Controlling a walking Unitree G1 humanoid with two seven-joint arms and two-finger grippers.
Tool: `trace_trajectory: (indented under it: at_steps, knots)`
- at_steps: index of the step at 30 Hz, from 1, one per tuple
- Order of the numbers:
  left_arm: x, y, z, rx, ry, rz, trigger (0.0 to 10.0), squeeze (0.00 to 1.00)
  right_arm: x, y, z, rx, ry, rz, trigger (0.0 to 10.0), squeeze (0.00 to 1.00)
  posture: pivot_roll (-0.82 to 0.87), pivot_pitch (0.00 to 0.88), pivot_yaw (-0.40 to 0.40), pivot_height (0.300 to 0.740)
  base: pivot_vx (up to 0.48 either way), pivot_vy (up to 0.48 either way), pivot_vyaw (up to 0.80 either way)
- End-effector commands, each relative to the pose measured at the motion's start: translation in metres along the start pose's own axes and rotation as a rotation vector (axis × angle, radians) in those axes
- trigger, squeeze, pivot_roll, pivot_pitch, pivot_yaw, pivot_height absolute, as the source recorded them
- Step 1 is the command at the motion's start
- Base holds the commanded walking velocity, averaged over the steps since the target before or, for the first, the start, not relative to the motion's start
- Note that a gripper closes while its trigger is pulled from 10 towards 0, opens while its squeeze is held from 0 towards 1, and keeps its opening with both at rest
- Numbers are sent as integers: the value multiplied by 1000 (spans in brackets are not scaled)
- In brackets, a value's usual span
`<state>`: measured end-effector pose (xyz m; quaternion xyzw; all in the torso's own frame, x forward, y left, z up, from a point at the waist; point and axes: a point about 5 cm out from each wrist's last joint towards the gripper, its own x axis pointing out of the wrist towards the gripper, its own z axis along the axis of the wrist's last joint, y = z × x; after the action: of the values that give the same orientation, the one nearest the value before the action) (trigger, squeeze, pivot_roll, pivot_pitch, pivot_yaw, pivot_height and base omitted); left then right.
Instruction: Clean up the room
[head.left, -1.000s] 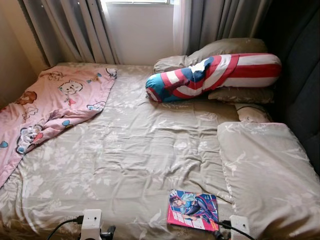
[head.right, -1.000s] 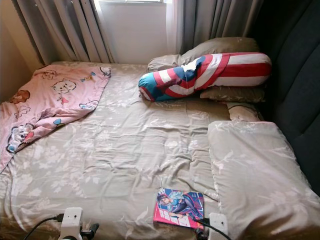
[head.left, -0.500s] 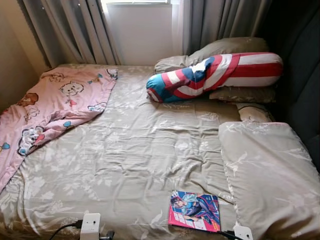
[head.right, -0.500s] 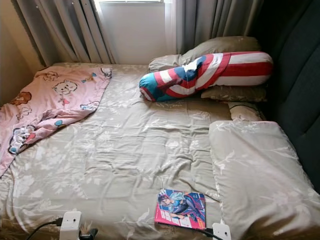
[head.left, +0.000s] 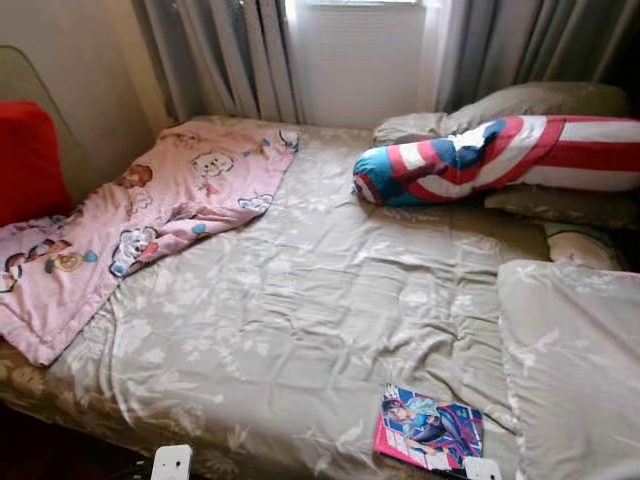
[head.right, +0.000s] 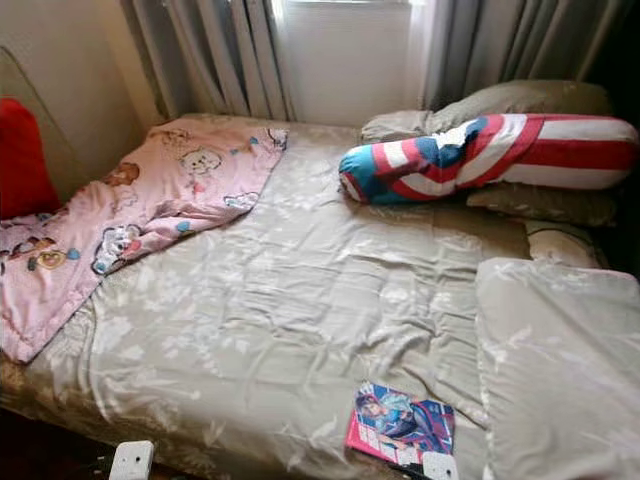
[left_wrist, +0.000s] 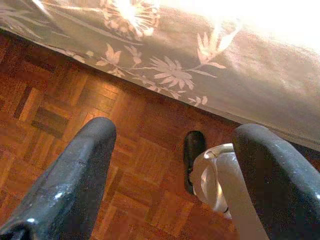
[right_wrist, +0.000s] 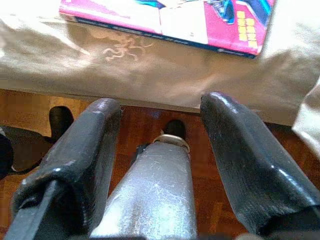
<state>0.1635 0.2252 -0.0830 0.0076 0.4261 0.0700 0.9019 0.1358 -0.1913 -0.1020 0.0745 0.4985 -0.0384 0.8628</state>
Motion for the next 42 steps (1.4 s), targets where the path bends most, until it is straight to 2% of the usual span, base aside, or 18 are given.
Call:
trace_trajectory:
  at_steps: [1, 16, 33, 42]
  knots:
    - [0, 2, 0, 11, 17, 8, 10000, 0, 0, 0, -1, 6, 12, -2, 10000, 0, -8, 0, 20, 740, 0, 259, 0]
    - [4, -3, 9, 23, 30, 1, 10000, 0, 1, -4, 8, 23, -4, -18, 10000, 0, -10, 0, 21, 740, 0, 410, 0]
    - [3, -2, 6, 33, 32, -6, 10000, 0, 0, -9, 6, 36, -7, -25, 10000, 0, -11, 0, 20, 740, 0, 480, 0]
    - [3, -1, 5, 35, 36, -4, 10000, 0, 3, 9, 4, 35, -5, -3, 10000, 0, -9, 0, 21, 740, 0, 480, 0]
